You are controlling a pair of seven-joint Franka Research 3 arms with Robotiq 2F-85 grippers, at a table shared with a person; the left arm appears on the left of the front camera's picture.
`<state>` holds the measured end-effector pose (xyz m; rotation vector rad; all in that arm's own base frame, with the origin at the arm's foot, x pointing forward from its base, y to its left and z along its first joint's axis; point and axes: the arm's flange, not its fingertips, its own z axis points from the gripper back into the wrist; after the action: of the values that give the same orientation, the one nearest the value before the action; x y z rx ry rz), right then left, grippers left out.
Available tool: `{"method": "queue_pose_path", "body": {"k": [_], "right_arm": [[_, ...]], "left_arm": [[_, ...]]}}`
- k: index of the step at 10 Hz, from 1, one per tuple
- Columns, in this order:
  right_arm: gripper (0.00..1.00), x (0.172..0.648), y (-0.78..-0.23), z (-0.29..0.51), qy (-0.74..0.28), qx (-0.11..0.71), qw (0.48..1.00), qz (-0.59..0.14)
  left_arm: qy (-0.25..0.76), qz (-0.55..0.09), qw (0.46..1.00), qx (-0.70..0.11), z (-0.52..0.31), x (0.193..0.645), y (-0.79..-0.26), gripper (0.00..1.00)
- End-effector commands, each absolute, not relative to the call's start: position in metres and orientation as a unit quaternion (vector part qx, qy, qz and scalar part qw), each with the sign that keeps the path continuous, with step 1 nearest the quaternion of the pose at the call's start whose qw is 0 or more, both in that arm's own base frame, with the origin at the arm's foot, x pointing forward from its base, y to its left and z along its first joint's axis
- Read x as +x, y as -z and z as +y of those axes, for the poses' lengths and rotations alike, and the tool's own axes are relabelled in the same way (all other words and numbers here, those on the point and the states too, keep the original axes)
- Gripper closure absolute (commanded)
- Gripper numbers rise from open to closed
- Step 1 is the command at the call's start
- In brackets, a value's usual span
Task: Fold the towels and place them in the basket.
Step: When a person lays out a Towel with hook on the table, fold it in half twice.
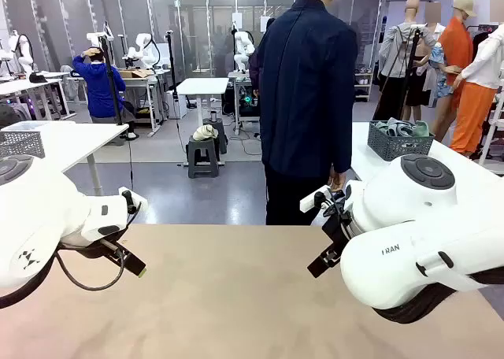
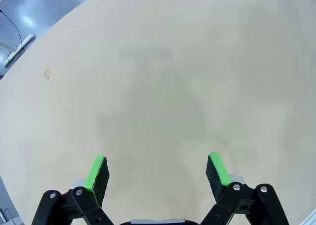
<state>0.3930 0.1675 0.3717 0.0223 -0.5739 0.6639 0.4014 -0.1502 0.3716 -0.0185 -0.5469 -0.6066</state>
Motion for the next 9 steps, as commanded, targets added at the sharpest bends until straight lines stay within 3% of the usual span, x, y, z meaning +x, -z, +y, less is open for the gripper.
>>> {"method": "queue_pose_path", "body": {"k": [1,9], "right_arm": [[0.00,0.3930,-0.3717,0.1675,-0.321,0.011,0.905,-0.278],[0.00,0.3930,-0.3717,0.1675,-0.321,0.011,0.905,-0.278]], "left_arm": [[0.295,-0.266,0.918,-0.009,-0.1503,0.4013,-0.3717,0.00],[0.295,-0.266,0.918,-0.009,-0.1503,0.4013,-0.3717,0.00]]}}
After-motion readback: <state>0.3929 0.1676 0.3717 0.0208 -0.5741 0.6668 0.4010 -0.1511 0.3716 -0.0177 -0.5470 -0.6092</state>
